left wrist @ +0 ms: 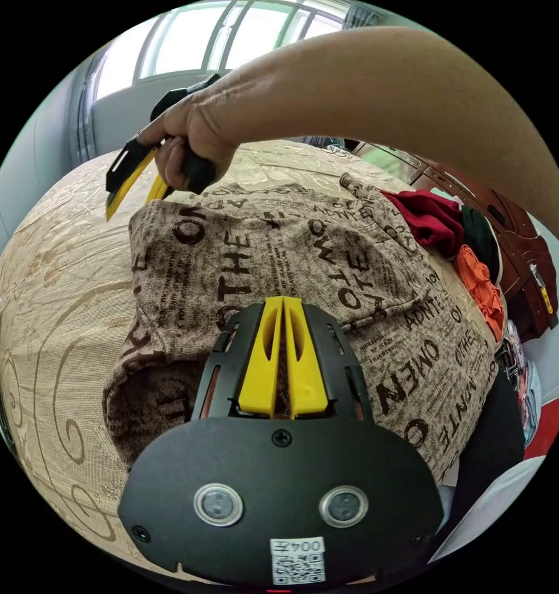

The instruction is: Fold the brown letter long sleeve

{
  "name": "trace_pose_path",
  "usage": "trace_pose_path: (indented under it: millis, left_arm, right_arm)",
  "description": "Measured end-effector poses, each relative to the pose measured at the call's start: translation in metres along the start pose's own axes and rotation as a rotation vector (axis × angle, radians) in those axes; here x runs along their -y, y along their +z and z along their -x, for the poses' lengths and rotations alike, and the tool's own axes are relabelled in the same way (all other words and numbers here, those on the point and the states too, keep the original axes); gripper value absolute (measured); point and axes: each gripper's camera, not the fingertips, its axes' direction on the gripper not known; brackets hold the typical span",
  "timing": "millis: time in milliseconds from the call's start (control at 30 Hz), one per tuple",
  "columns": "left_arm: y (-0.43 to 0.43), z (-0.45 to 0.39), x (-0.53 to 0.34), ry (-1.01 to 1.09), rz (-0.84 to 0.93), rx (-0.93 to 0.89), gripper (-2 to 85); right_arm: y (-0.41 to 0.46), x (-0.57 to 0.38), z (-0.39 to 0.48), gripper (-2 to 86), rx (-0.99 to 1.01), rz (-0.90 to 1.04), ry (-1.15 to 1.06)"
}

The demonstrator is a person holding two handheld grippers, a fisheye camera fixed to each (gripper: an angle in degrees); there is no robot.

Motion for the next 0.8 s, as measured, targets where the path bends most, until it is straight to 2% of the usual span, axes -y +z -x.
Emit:
trace_pose_path:
  millis: [133, 300, 367, 533, 667, 767, 800]
  left_arm:
    - [0.000, 0.003, 0.005, 0.007, 0.013, 0.015, 0.2]
    - [-0.006, 0.032, 0.012, -0.078, 0.013, -0.098, 0.2]
    - [-0.022, 0.041, 0.012, -0.121, -0.045, -0.102, 0.2]
    - [-0.056, 0.047, 0.047, -0.076, -0.220, 0.046, 0.2]
    - [-0.017, 0.078, 0.096, -0.143, -0.085, 0.041, 0.3]
    - [0.006, 0.109, 0.102, -0.191, 0.079, 0.152, 0.4]
    - [0.005, 0.125, 0.097, -0.200, 0.073, 0.121, 0.5]
  right_arm:
    - [-0.048, -0.038, 0.009, 10.3, -0.077, -0.091, -0.056]
    - [-0.112, -0.121, -0.014, 7.0, -0.229, -0.245, -0.082]
    - [-0.155, -0.193, -0.026, 4.2, -0.209, -0.445, -0.099]
    - [-0.179, -0.368, -0.071, 0.0, -0.205, -0.661, -0.094]
    - [-0.171, -0.498, -0.111, -0.5, -0.243, -0.771, 0.022]
    - [-0.168, -0.544, -0.125, -0.3, -0.295, -0.792, 0.072]
    - [-0.168, -0.548, -0.126, -0.2, -0.315, -0.785, 0.075]
